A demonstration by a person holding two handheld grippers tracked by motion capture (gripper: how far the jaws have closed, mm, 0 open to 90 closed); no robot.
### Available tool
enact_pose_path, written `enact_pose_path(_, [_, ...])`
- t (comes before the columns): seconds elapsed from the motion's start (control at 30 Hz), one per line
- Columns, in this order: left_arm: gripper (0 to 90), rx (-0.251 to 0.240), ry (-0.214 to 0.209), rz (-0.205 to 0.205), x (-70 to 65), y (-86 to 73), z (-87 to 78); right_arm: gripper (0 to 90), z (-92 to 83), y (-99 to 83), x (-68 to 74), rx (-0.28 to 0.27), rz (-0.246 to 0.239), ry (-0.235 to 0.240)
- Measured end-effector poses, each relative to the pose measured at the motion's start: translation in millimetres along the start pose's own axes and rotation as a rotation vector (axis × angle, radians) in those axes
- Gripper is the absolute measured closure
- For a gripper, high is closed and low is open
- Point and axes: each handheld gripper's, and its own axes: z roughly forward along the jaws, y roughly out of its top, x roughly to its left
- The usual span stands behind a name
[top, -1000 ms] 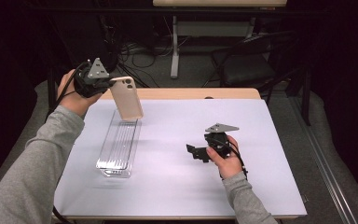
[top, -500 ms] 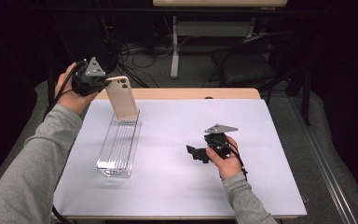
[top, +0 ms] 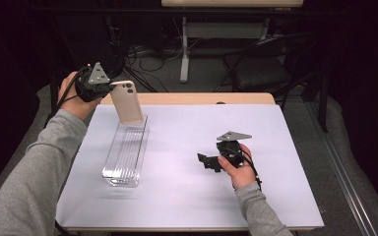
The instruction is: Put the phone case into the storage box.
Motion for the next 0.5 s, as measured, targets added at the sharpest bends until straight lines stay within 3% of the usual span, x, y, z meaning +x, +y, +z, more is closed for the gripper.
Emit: enact_pose_path(0.5, [79.0, -0.005, 0.009, 0.024, -9.2, -9.7, 13.1, 13.4, -0.8, -0.1, -0.8, -0.007, -0.007, -0.012])
